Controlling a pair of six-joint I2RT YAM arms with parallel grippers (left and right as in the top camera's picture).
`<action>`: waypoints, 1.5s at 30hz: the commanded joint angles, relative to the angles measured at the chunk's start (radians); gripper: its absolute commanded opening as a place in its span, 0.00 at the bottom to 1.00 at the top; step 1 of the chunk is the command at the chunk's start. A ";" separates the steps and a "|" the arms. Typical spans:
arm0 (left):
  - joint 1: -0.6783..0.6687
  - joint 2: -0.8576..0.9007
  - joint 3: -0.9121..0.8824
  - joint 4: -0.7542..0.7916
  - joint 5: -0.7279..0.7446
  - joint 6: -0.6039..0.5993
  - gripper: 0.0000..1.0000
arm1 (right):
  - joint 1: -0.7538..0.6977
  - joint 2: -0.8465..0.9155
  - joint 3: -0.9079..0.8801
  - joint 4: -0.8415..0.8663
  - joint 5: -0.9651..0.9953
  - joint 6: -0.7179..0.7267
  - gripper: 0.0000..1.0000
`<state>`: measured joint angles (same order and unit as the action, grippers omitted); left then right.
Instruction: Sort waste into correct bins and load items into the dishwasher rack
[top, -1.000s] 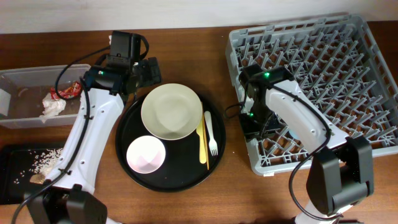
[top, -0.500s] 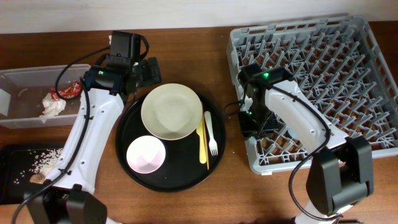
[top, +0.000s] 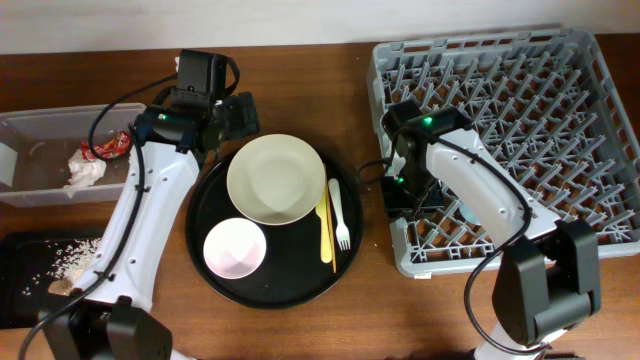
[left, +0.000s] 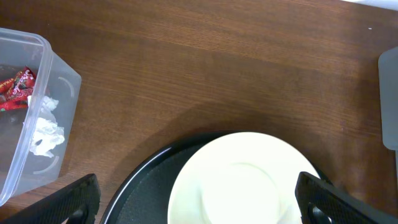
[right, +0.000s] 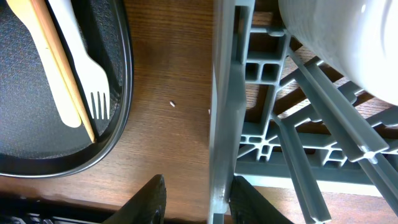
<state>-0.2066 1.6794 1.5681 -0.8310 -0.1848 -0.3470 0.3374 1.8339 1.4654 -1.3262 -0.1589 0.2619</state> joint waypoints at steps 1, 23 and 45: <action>-0.002 0.009 -0.005 -0.001 -0.011 0.001 1.00 | 0.018 -0.006 -0.010 0.004 -0.070 0.010 0.38; -0.002 0.009 -0.005 -0.001 -0.011 0.000 1.00 | -0.234 -0.067 0.449 -0.372 0.071 -0.045 0.99; -0.002 0.009 -0.005 0.051 -0.011 0.000 1.00 | -0.235 -0.475 0.449 -0.308 0.230 -0.101 0.99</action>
<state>-0.2066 1.6794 1.5669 -0.7761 -0.1844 -0.3473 0.1070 1.5398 1.8946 -1.6344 -0.0700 0.1345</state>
